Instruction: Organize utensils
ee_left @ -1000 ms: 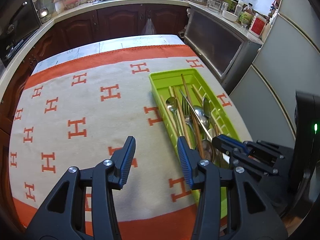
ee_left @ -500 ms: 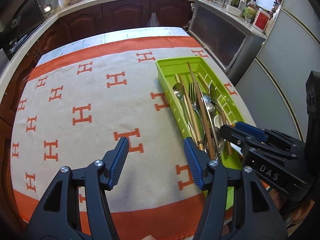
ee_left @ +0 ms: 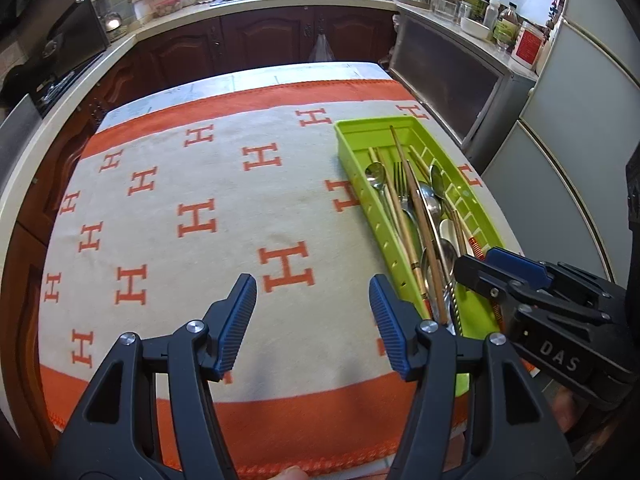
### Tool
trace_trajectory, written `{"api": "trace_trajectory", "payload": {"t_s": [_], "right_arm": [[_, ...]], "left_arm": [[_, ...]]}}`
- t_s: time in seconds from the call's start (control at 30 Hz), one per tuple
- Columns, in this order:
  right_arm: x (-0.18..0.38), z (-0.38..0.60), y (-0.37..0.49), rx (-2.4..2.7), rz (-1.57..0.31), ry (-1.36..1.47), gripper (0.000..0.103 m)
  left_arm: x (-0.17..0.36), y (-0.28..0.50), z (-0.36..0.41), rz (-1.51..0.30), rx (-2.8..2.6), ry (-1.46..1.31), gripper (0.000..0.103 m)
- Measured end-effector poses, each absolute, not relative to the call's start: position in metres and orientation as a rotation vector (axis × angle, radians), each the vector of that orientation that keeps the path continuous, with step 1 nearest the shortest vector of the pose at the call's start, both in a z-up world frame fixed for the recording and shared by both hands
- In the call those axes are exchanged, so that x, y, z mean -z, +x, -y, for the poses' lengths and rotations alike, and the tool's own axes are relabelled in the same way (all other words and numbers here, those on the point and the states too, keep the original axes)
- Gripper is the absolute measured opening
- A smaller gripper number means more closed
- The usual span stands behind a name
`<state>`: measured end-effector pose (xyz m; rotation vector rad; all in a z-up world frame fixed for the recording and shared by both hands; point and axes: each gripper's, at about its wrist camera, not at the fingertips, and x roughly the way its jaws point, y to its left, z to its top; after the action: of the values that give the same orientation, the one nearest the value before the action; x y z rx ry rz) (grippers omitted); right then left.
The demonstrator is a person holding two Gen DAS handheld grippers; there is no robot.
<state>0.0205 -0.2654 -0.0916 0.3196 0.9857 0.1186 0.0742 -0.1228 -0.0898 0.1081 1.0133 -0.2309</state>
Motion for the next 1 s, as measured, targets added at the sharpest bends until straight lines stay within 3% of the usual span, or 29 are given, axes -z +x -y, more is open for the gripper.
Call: {"api": "trace_trajectory", "payload": {"t_s": [0.3, 0.73, 1.0], "right_arm": [[0.053, 0.227, -0.003, -0.187, -0.909, 0.347, 0.049], [0.013, 0.165, -0.031, -0.242, -0.794, 0.28, 0.05], [0.011, 0.152, -0.035, -0.223, -0.786, 0.255, 0.051]], "left_arm": [[0.067, 0.046, 0.073, -0.957, 0.15, 0.089, 0.057], [0.009, -0.013, -0.002, -0.803, -0.004, 0.035, 0.08], [0.003, -0.029, -0.017, -0.784, -0.037, 0.018, 0.082]]}}
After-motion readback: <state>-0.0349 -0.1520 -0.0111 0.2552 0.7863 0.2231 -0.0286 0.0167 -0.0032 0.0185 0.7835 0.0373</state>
